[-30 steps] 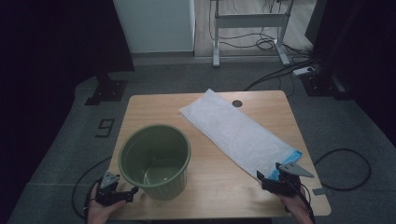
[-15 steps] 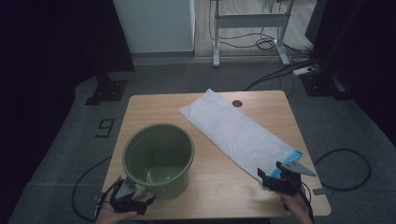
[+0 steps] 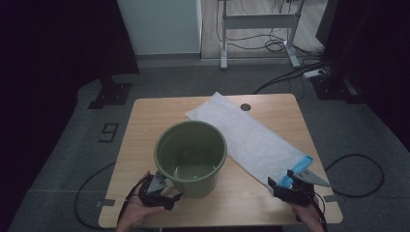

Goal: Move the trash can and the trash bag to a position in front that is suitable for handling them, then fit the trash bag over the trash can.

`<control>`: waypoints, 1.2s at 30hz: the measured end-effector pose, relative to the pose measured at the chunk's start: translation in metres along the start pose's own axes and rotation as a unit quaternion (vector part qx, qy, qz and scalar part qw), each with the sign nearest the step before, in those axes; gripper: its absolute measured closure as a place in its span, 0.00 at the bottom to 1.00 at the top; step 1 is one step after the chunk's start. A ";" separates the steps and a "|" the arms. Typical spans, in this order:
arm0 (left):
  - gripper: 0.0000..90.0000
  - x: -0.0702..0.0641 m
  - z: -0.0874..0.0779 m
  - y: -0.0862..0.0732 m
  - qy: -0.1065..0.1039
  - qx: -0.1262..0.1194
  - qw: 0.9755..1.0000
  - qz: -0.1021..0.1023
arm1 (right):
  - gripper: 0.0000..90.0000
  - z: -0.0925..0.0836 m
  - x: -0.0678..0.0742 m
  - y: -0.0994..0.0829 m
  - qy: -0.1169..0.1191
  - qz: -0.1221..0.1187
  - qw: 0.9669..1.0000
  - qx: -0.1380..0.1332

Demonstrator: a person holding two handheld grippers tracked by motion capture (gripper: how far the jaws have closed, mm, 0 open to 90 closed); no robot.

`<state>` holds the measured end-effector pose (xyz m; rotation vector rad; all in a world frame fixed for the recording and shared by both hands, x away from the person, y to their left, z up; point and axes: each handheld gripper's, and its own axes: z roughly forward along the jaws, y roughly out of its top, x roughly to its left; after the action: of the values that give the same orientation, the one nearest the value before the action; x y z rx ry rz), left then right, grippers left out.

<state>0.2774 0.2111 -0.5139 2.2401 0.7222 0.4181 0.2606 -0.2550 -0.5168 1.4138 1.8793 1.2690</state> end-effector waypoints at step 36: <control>0.10 0.021 -0.004 -0.007 0.048 0.015 0.997 -0.052 | 0.21 0.075 0.041 0.020 -0.072 -0.025 0.992 0.101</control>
<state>0.2892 0.2297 -0.5145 2.2099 0.8967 0.4700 0.3153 -0.1872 -0.5279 1.5055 1.9755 0.9474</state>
